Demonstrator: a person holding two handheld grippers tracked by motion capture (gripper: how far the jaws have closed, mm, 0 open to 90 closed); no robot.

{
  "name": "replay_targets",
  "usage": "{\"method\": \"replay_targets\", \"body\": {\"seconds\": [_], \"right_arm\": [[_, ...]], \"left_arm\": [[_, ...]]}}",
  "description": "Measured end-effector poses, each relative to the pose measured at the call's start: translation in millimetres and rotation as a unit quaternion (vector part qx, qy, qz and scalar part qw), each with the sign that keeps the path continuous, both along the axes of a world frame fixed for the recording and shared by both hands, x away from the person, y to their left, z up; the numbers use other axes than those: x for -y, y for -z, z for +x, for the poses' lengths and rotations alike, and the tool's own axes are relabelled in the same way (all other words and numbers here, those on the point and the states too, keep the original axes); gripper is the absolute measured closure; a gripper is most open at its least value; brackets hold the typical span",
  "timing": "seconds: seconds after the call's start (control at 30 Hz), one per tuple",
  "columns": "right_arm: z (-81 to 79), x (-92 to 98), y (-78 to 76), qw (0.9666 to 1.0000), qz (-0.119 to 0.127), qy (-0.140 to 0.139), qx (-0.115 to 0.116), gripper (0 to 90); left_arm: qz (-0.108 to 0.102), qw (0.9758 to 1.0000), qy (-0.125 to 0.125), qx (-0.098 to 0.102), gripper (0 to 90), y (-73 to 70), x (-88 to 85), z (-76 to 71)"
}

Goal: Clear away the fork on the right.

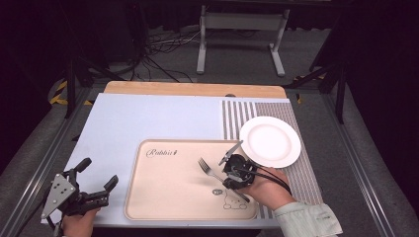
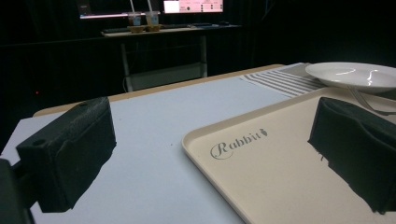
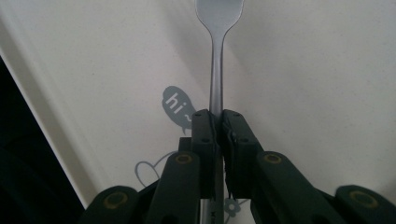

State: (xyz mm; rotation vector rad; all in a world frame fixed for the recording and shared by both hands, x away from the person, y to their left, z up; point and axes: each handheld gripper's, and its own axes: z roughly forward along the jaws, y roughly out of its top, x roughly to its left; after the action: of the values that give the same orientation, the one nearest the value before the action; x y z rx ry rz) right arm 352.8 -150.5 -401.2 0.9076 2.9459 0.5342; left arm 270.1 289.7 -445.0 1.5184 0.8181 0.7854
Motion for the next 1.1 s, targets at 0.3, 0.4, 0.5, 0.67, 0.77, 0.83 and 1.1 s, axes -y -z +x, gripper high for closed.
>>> {"method": "replay_targets", "body": {"seconds": [0.3,0.4,0.5,0.67,0.77,0.83,1.1], "right_arm": [[-1.1,-3.4,8.4,0.9999,-0.006,-0.002,-0.014,84.3],[-0.2,-4.0,10.8,0.9998,-0.006,-0.001,-0.019,84.3],[0.3,-4.1,12.3,0.9997,-0.005,-0.001,-0.022,84.3],[0.7,-4.4,15.5,0.9996,-0.009,0.003,-0.026,84.2],[0.9,-4.3,17.0,0.9995,-0.008,0.000,-0.030,83.7],[1.4,-4.0,17.8,0.9996,-0.009,-0.001,-0.026,82.8],[1.3,-3.4,13.4,0.9998,0.005,-0.010,-0.014,66.9]], "left_arm": [[0.001,1.0000,-0.001,-0.001,1.2,-0.1,0.5,-0.2],[0.001,1.0000,-0.001,-0.001,1.1,0.0,0.7,0.0],[0.002,1.0000,0.000,-0.001,1.2,-0.1,0.9,0.0],[0.001,1.0000,0.001,-0.001,1.2,0.0,0.9,0.1],[0.002,1.0000,0.002,-0.001,1.2,0.0,1.0,0.2],[0.002,1.0000,0.002,-0.001,1.2,0.0,1.0,0.1],[0.001,1.0000,0.002,-0.001,1.1,0.0,1.0,0.3]]}}
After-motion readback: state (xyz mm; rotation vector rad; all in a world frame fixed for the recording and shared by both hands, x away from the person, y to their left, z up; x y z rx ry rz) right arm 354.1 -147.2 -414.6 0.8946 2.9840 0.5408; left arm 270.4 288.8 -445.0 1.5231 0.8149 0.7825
